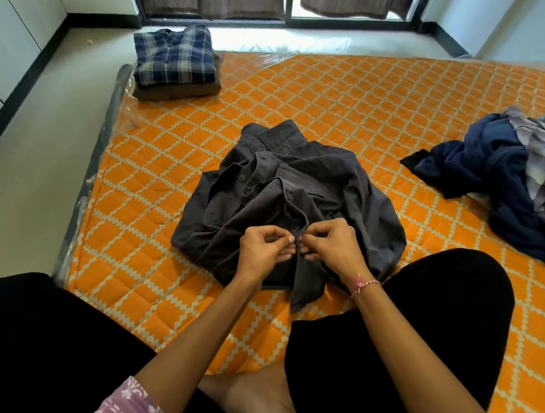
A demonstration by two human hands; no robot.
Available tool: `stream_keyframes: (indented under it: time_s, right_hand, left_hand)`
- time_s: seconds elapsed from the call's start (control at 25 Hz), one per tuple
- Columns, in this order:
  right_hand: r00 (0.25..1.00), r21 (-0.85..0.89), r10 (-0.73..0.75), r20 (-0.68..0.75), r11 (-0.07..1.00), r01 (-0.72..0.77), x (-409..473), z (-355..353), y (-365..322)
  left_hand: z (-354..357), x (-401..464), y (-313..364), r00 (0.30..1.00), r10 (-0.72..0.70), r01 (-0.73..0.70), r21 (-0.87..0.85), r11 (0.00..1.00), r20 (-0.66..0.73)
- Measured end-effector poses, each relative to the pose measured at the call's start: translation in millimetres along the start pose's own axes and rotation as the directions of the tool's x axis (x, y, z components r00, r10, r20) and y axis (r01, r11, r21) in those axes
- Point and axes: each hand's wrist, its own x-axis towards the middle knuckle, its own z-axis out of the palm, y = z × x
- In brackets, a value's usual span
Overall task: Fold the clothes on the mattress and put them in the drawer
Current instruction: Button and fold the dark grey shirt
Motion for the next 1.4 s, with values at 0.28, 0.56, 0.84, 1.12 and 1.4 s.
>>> stream_keyframes:
  time_s: [0.28, 0.56, 0.84, 1.12, 1.4]
  right_hand:
    - [0.975, -0.294, -0.204, -0.088, 0.941, 0.170, -2, 12, 5]
    - [0.904, -0.545, -0.382, -0.191, 0.807, 0.226, -11, 25, 10]
    - [0.919, 0.086, -0.086, -0.385, 0.988, 0.129, -11, 30, 19]
    - [0.928, -0.298, -0.292, -0.234, 0.929, 0.217, -7, 18, 15]
    - [0.798, -0.483, -0.527, -0.292, 0.802, 0.353, -13, 26, 21]
  left_hand:
    - [-3, -4, -2, 0.997, -0.080, 0.080, -0.120, 0.989, 0.008]
    - [7, -4, -3, 0.999, -0.033, 0.032, -0.075, 0.997, -0.009]
    - [16, 0, -5, 0.989, -0.028, 0.011, -0.122, 0.992, -0.143]
    - [14, -2, -5, 0.990, 0.000, -0.014, -0.096, 0.995, -0.144]
    - [8, 1, 1, 0.996, -0.015, 0.006, -0.101, 0.995, -0.087]
